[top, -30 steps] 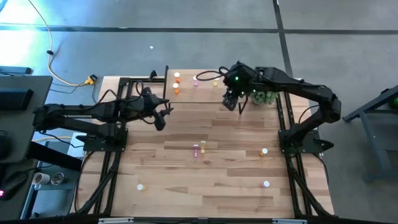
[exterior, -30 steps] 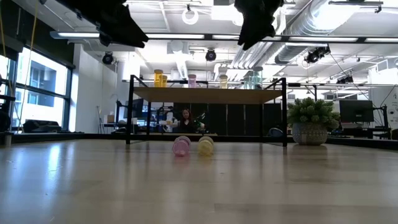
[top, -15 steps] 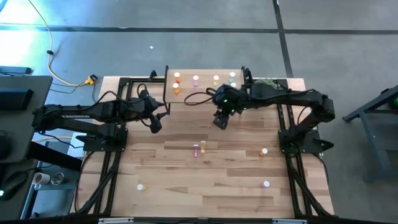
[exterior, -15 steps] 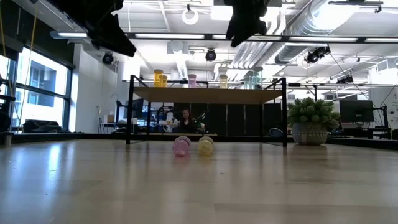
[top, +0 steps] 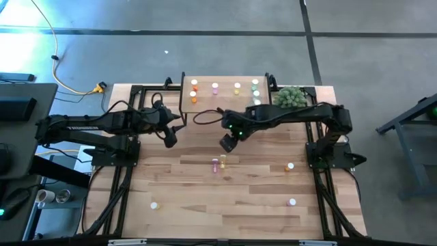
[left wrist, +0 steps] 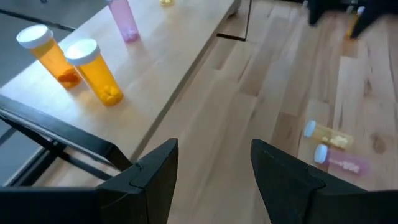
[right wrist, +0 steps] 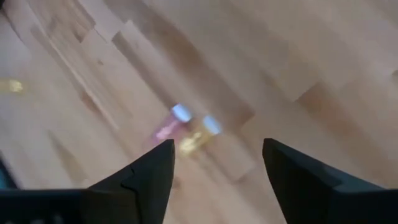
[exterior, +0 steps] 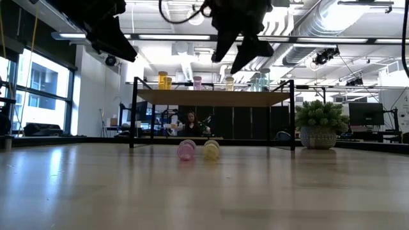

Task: Pick and place medicine bottles onto shelf by color
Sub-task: Put the top yellow pill bottle on the shelf aligned with the other yellow pill bottle

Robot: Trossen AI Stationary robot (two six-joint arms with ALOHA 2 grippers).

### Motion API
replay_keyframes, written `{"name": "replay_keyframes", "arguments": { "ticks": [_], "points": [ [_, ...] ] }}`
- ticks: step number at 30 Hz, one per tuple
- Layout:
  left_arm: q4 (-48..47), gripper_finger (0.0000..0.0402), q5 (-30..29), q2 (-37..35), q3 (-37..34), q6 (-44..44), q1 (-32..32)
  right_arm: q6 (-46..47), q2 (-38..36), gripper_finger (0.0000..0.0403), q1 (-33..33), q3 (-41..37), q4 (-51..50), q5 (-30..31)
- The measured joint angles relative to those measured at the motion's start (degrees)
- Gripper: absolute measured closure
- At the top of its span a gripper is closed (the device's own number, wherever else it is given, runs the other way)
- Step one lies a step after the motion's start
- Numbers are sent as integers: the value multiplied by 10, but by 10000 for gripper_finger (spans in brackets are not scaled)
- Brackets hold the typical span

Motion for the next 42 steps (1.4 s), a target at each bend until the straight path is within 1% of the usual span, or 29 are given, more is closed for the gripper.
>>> {"name": "replay_keyframes", "arguments": {
  "ticks": [2, 6, 10, 15, 18, 22, 26, 33, 42],
  "points": [
    [0, 209, 0, 0, 0, -14, 0, 52, 13, 166, 5, 0, 7, -29],
    [0, 209, 0, 0, 0, -41, 0, 106, 40, 165, 19, 0, 21, -64],
    [0, 209, 19, 0, 0, -50, 0, 140, 63, 165, 37, 0, 30, -71],
    [0, 209, 43, 0, 0, -64, 0, 166, 89, 165, 59, 0, 66, -70],
    [0, 209, 49, 0, 0, -64, 0, 166, 102, 165, 68, 0, 82, -62],
    [-1, 209, 58, 0, 0, -66, 0, 168, 119, 165, 77, 0, 79, -34],
    [-21, 209, 58, -3, 0, -72, 0, 171, 137, 165, 83, 0, 77, -16],
    [-44, 209, 56, -28, 0, -79, 0, 206, 165, 165, 86, 0, 66, 32],
    [-44, 209, 54, -75, 0, -64, 0, 238, 198, 165, 86, 0, 69, 40]
  ]
}}
